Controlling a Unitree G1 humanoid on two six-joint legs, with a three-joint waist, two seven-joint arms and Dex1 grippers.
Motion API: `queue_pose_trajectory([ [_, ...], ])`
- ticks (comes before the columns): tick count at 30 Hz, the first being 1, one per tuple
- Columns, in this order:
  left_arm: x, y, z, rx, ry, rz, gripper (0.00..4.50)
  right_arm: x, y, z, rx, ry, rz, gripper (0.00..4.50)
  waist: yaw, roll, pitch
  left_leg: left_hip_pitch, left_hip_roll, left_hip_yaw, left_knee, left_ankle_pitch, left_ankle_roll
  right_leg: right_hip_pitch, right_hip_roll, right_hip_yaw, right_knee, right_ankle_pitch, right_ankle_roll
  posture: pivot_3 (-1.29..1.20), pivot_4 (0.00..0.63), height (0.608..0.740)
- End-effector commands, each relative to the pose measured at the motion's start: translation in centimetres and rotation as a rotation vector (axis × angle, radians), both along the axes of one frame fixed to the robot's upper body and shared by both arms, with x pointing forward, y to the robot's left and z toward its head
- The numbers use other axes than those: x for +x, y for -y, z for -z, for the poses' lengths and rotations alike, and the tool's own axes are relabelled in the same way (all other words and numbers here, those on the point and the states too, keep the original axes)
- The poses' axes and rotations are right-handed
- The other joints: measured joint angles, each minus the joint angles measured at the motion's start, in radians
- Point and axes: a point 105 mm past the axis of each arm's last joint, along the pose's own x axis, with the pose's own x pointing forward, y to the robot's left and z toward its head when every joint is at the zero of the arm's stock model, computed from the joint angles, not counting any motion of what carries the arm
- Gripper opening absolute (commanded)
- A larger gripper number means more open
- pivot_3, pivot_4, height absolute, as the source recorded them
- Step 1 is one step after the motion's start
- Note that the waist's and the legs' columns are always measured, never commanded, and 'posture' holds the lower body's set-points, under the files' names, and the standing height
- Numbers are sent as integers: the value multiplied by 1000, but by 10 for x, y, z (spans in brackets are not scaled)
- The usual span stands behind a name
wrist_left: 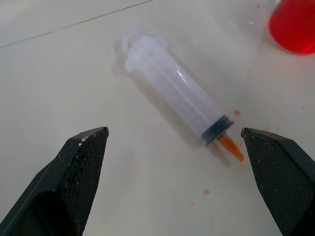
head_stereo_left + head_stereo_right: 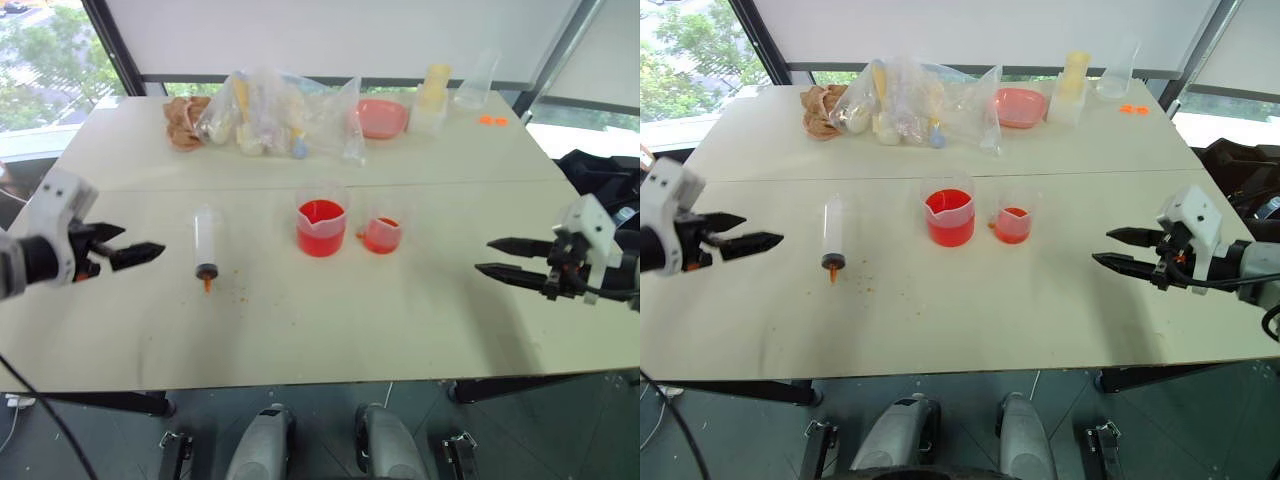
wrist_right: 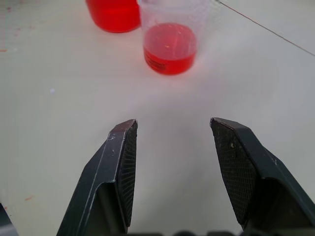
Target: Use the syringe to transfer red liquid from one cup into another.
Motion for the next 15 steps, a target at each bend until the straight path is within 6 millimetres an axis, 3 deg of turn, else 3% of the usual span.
queue_pose_trajectory([
  [1,14,-3,-6,-66,-134,-154,4489,-13,-39,-38,-54,115,-193,2464,-1,0,0,0,0,0,0,0,0,0,0,0,1,1,2,0,150,740],
  [4,37,7,-12,-152,-199,-206,4489,-21,-62,-43,-78,142,-299,2464,-5,-4,0,2,-1,-1,0,0,0,2,2,-1,3,1,3,0,150,740],
  [8,60,20,-15,-205,-271,-248,4489,-24,-78,-45,-87,174,-360,2464,-6,-6,1,0,-1,-4,0,0,0,1,3,-2,2,1,3,0,150,740],
  [11,73,37,-3,-199,-360,-255,4489,-29,-86,-43,-85,195,-391,2464,-5,-6,1,-1,-1,-4,0,0,0,0,3,-1,2,1,3,0,150,740],
  [15,81,39,20,-141,-452,-361,4489,-32,-90,-35,-68,208,-370,2464,1,-6,1,-1,-2,-4,0,0,-1,0,2,-1,2,1,3,0,150,740],
])
